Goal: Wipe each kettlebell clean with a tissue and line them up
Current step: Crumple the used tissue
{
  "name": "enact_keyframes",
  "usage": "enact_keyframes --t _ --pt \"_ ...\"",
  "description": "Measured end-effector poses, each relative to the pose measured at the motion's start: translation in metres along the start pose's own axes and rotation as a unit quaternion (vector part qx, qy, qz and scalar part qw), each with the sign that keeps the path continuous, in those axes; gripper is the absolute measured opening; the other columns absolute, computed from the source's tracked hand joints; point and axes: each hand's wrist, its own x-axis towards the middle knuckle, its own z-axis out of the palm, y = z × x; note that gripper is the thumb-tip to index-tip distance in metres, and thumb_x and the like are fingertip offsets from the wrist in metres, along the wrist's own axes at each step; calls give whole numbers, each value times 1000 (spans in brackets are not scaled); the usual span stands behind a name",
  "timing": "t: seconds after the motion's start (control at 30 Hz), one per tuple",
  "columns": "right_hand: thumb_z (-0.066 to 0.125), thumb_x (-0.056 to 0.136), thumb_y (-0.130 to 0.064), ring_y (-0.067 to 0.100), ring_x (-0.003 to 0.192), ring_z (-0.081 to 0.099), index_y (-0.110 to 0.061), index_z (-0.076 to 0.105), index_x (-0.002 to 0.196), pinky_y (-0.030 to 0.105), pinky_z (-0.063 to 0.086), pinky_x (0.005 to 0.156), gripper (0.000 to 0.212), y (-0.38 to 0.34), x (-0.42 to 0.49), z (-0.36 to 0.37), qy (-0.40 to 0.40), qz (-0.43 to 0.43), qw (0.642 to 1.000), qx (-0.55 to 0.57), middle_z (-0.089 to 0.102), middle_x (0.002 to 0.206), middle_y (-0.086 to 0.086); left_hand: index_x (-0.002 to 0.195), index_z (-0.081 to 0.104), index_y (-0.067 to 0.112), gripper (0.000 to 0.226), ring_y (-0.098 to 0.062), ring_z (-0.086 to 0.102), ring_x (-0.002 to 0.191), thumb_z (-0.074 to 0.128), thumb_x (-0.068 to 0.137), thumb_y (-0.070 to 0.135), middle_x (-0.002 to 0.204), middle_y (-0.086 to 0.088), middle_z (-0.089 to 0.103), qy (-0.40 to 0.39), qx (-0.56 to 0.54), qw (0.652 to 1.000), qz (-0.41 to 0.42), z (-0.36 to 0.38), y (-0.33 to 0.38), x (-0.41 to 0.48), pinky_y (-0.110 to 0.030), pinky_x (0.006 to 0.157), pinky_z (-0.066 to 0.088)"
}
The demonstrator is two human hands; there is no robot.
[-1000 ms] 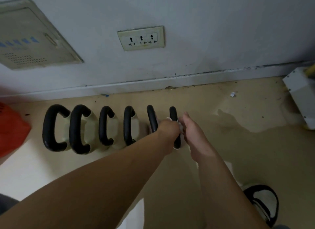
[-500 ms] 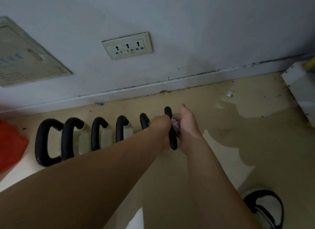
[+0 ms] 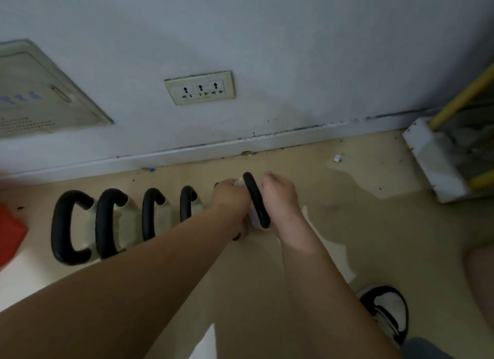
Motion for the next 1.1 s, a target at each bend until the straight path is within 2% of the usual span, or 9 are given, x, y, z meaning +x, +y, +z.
enact_keyframes --t 0.2,0.3,0.37,0.57,0.7,0.83,0.93,1.03,1.1 --pt "70 91 -22 14 49 62 -15 69 75 21 49 51 18 -27 -72 -15 -47 56 995 63 66 56 -1 109 67 -1 18 -21 68 59 54 98 5 73 -13 68 -95 30 990 96 -17 27 -59 -32 55 59" --pt "79 82 -21 19 60 68 -13 76 88 27 56 55 11 -55 -106 -31 -16 29 997 76 72 68 1 87 70 3 12 -30 74 68 67 89 15 73 -17 72 -127 30 981 145 -24 48 -91 -51 66 63" --pt "85 78 -29 22 67 71 -14 78 102 26 54 49 29 -77 -126 -44 -4 -2 999 32 75 81 4 80 66 9 10 -20 72 60 65 90 6 68 -11 71 -129 35 976 174 -27 62 -113 -36 55 61" --pt "77 89 -25 32 76 73 0 69 106 36 61 51 31 -142 -180 -78 47 -93 991 -79 74 99 19 95 57 12 22 -27 70 81 74 87 24 90 -14 71 -138 48 962 229 -40 99 -165 -44 71 61" --pt "71 89 -10 33 74 73 3 70 101 39 63 54 17 -163 -203 -98 63 -126 985 -100 72 91 20 92 53 14 25 -24 70 67 74 89 26 95 -18 72 -187 12 955 228 -41 114 -192 -29 50 59" --pt "67 92 -14 28 78 71 -8 69 95 36 62 60 7 -139 -216 -128 76 -135 983 -96 72 91 14 95 58 11 19 -20 64 62 74 89 19 88 -16 71 -198 44 947 251 -25 110 -212 -28 56 58" --pt "70 92 -28 19 53 60 -16 68 96 28 49 47 12 -108 -227 -163 105 -142 981 -75 73 82 10 90 61 10 14 -21 66 66 75 85 8 81 -13 70 -241 21 942 232 -2 100 -230 -30 60 58" --pt "69 95 -16 15 38 45 -23 66 95 24 34 41 8 -86 -246 -205 175 -138 975 -12 64 66 9 92 67 3 11 -23 69 75 64 87 -6 81 -12 71 -330 -30 927 175 24 97 -262 -34 73 63" --pt "64 95 -7 17 42 49 -22 68 95 27 37 43 15 -79 -263 -231 204 -151 967 26 64 69 11 97 70 -1 17 -23 71 79 61 86 -12 86 -15 73 -366 -27 912 184 42 98 -281 -33 75 63"
